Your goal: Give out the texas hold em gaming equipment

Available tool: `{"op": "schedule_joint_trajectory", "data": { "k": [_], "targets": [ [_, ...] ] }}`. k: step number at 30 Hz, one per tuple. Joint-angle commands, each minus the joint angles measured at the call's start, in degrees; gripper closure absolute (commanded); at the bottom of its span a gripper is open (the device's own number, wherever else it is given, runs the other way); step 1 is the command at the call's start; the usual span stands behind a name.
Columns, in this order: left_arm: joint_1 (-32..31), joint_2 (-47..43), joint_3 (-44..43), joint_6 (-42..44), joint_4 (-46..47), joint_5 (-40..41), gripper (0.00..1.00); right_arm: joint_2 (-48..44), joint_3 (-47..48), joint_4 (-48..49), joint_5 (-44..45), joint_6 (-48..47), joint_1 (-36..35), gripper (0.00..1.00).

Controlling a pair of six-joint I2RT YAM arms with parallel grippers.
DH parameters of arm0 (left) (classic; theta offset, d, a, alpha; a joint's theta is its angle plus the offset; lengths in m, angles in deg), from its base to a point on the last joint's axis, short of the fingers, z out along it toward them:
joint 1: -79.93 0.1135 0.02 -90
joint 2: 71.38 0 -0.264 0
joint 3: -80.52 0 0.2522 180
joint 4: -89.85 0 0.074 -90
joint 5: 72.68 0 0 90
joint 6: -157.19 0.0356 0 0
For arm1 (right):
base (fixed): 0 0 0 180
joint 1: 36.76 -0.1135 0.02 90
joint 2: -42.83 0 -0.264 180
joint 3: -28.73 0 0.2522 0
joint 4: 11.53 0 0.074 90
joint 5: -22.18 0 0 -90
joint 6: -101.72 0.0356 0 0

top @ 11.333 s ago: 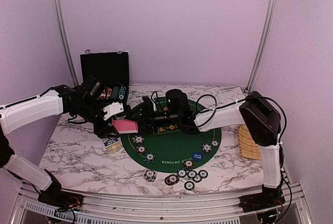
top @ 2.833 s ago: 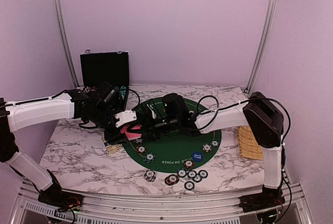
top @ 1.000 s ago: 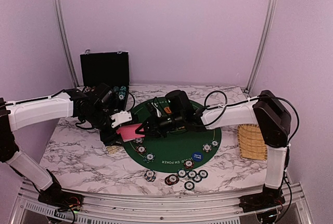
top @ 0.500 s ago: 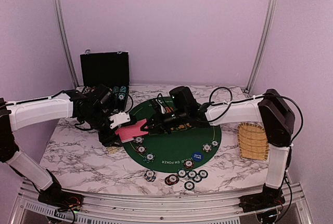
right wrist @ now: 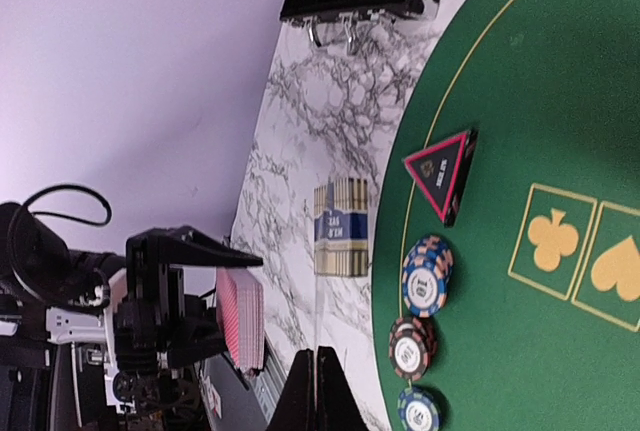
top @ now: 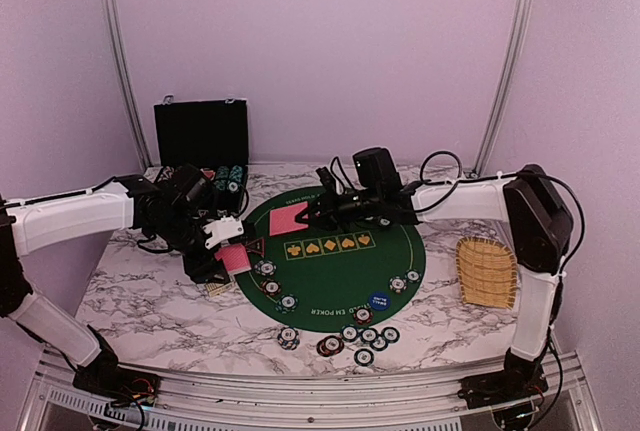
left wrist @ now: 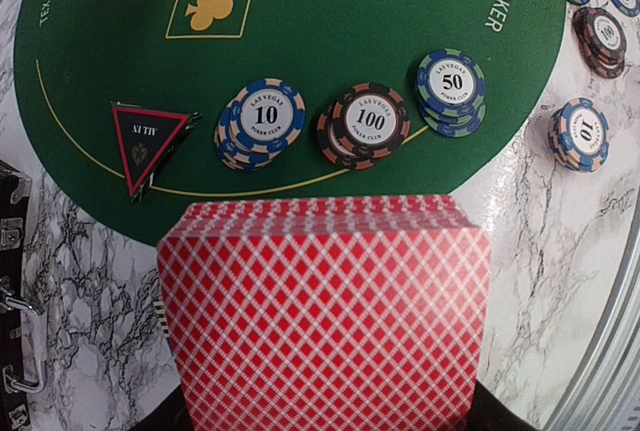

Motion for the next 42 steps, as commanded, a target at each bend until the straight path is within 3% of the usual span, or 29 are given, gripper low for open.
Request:
{"op": "schedule_joint_trajectory", "data": {
  "k": [1,11,16,23,33,42],
  "targets": [
    [0.3,-2.2,0.3,-0.2,-1.4,-1.5,1.00,5.9,8.0,-0.2,0.4,-1.9,0.8,1.00],
    [0.3,-3.5,1.1,-0.3,-1.8,-2.1,1.00,24.7,26.0,4.4,0.3,4.7,-0.4,1.00],
    [0.3,-3.7,1.1,-0.4,-1.8,-2.4,1.00,32.5,34.7,2.3,1.4,5.7,-2.2,1.00],
    [0.3,-3.9,0.9,-0.6,-1.9,-3.3,1.00,35.7,37.2,-1.8,5.5,3.5,-3.1,1.00],
    [0.3,-3.7,0.5,-1.0,-2.0,-4.3,1.00,32.6,37.7,-14.0,11.5,-5.2,-3.3,0.79],
    [0.3,-3.5,0.1,-0.9,-2.4,-4.2,1.00,30.3,38.8,-20.0,13.3,-9.1,-3.2,0.50]
  ]
}}
